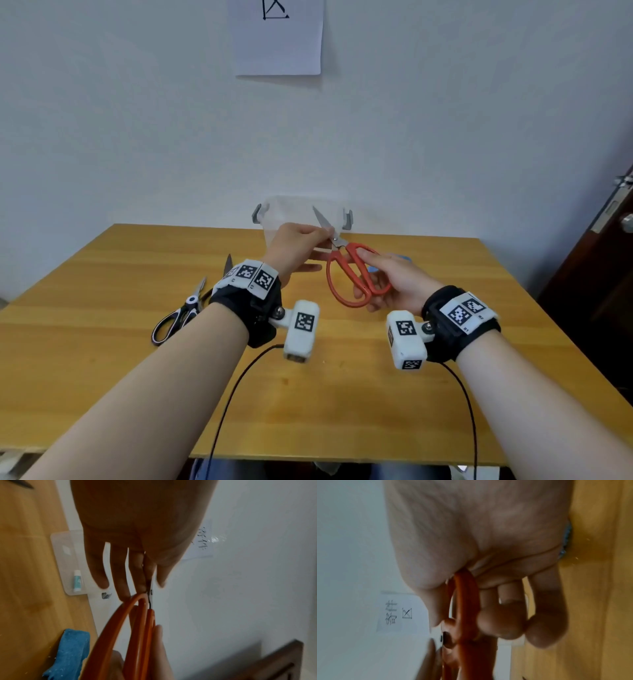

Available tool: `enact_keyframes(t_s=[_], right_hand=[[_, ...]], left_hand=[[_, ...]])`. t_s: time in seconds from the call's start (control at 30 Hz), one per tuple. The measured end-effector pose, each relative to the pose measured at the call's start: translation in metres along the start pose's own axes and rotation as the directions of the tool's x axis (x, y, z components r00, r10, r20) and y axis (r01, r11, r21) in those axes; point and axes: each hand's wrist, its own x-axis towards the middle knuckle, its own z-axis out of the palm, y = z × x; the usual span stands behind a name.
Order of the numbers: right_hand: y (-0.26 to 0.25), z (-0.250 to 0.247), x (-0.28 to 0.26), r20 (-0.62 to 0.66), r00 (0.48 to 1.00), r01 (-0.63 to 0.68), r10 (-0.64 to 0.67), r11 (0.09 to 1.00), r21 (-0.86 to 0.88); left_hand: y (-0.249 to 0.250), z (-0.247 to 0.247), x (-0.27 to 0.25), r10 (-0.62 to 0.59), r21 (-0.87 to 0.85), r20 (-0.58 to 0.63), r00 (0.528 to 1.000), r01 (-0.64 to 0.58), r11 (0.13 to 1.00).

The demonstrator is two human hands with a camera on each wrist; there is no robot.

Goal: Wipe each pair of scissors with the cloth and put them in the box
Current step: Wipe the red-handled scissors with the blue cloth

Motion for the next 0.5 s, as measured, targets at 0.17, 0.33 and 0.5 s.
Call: enact_keyframes(t_s=[0.17, 0.33, 0.5], right_hand=[[0.010, -0.011, 0.012, -0.062, 0.998, 0.033, -0.029, 0.998, 0.061], [0.017, -0.026, 0.039, -0.326, 0.945, 0.087, -0.020, 0.977, 0.193], [0.013, -0.037, 0.076, -0.468, 0.883, 0.159, 0.039, 0.912, 0.377]], left_hand=[[-0.011, -0.006, 0.012, -0.078, -0.162, -0.096, 0.992, 0.062, 0.985], [-0.028, -0.009, 0.029, -0.131, -0.193, -0.212, 0.969, 0.090, 0.977], [-0.031, -0.027, 0.062, -0.137, -0.198, -0.289, 0.947, 0.081, 0.977]])
